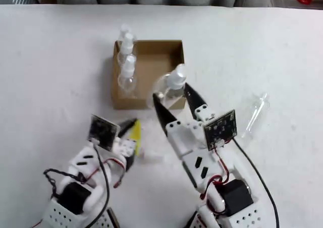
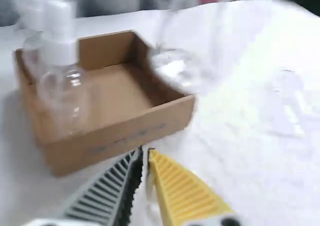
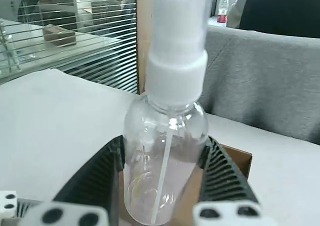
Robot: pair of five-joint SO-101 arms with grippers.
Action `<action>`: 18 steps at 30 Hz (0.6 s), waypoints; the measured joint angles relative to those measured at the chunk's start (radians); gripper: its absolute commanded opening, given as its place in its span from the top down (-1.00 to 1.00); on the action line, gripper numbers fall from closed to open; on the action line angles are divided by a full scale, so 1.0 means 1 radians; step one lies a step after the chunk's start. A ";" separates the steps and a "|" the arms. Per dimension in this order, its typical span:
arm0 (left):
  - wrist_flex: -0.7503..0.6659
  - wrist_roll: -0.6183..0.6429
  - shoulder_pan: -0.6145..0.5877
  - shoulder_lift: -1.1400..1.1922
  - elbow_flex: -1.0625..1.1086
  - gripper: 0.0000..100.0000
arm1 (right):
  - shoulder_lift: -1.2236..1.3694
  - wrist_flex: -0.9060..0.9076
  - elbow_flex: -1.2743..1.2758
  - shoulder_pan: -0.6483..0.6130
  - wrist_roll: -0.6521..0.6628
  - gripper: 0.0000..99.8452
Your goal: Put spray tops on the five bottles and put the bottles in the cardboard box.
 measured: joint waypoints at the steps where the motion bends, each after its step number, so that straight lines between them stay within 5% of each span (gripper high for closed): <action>1: 0.005 0.000 -0.035 0.000 0.000 0.96 | 0.000 -0.002 0.000 0.006 0.000 0.97; 10: 0.063 0.000 -0.331 0.000 0.043 0.96 | 0.247 -0.221 0.000 0.103 0.000 0.97; 18: 0.058 -0.028 -0.428 0.002 0.100 0.96 | 0.595 -0.493 -0.006 0.160 0.000 0.97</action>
